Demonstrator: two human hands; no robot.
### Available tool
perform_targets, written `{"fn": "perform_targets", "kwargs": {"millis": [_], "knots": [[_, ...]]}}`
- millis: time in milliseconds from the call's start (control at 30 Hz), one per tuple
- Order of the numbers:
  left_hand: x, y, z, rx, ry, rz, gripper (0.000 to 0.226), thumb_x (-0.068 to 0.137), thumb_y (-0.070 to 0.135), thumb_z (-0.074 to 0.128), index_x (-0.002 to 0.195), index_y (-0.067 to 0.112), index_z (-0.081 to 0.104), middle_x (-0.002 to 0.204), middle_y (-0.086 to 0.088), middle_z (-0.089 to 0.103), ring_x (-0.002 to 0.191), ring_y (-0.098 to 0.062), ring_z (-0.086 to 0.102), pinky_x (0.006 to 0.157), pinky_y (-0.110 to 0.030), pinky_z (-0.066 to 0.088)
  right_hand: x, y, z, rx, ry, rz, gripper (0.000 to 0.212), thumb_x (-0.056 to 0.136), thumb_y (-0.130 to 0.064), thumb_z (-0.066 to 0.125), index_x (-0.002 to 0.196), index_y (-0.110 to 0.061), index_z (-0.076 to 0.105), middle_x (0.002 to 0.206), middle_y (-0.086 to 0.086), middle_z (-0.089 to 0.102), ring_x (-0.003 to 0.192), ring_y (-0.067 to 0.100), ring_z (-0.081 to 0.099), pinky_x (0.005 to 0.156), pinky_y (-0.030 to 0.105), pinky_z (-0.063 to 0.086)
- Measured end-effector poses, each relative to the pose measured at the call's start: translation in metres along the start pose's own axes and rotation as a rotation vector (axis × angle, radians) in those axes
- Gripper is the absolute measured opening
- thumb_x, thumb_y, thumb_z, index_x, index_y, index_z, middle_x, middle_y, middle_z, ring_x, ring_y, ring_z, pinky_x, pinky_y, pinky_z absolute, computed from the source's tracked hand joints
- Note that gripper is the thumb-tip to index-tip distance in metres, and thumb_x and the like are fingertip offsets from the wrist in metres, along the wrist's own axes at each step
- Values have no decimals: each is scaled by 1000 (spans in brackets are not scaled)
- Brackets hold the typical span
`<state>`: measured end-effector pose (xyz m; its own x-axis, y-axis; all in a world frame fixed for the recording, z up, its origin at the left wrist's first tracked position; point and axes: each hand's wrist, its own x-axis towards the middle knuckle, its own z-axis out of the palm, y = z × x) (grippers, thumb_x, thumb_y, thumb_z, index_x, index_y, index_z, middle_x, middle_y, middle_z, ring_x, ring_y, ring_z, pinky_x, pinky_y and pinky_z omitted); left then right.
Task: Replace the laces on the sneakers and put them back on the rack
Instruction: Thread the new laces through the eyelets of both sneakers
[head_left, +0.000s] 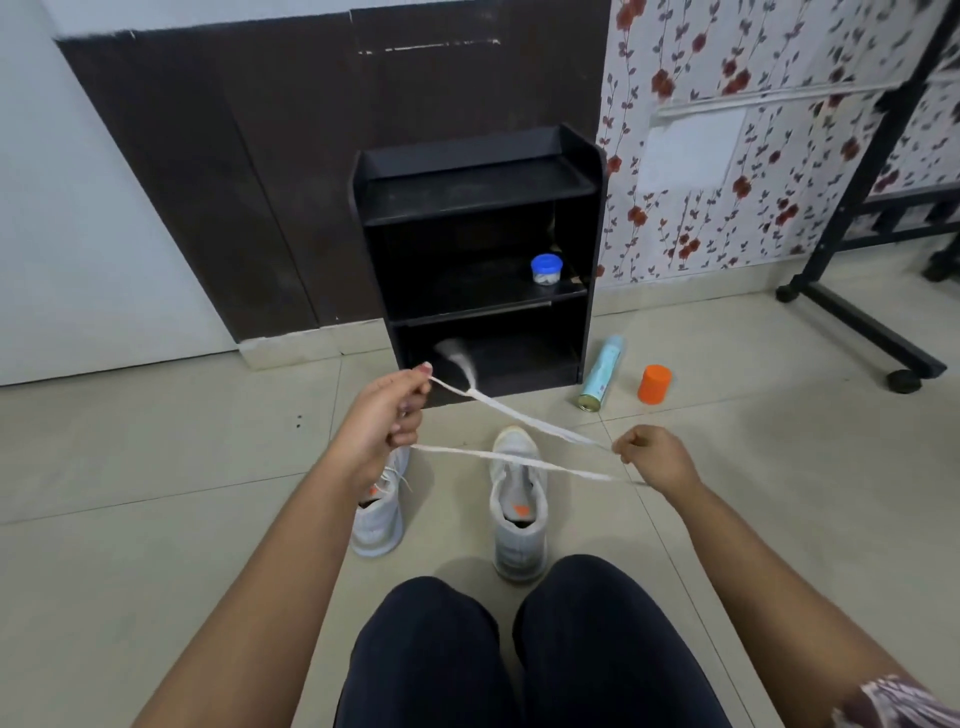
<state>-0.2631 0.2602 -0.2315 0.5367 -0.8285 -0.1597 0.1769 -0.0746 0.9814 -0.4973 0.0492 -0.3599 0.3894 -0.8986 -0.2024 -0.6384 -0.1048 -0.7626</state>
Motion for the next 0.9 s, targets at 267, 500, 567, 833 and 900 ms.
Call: {"fn": "perform_targets", "kwargs": {"millis": [267,500,567,833,900], "knots": [[-1,9,-2,169,-41,99,25,101,20,41,99,13,65,55,8,29,40,-4,18,36,-16,13,-9,30,21,-364,-162,133,31,96,-31,47,119,-10,48,119,9,62,105,28,59,86,35,46],[-8,-6,37,842,-252,154,26,97,22,50,80,13,68,57,15,52,54,3,45,56,-15,34,-63,-110,12,261,-466,-458,32,101,-21,44,132,-19,50,104,-8,63,105,4,57,96,21,40],[-7,-13,38,842,-235,160,27,97,22,50,76,14,65,55,13,48,50,1,42,52,-16,31,-64,-113,12,167,-515,-458,24,101,-17,43,106,-16,66,89,-2,61,90,10,56,89,27,43],[-4,-57,7,683,-311,-49,27,100,15,43,90,11,67,57,12,50,56,-10,40,52,-22,31,-71,-56,21,282,-495,-181,27,102,-13,34,87,-19,55,101,5,66,93,13,59,85,23,44],[-8,-63,20,594,-338,-71,22,100,9,42,93,7,63,60,9,55,53,-8,47,53,-19,37,-72,-54,35,271,-461,-162,21,99,-5,39,107,-13,57,104,3,63,98,17,58,78,14,46]]}}
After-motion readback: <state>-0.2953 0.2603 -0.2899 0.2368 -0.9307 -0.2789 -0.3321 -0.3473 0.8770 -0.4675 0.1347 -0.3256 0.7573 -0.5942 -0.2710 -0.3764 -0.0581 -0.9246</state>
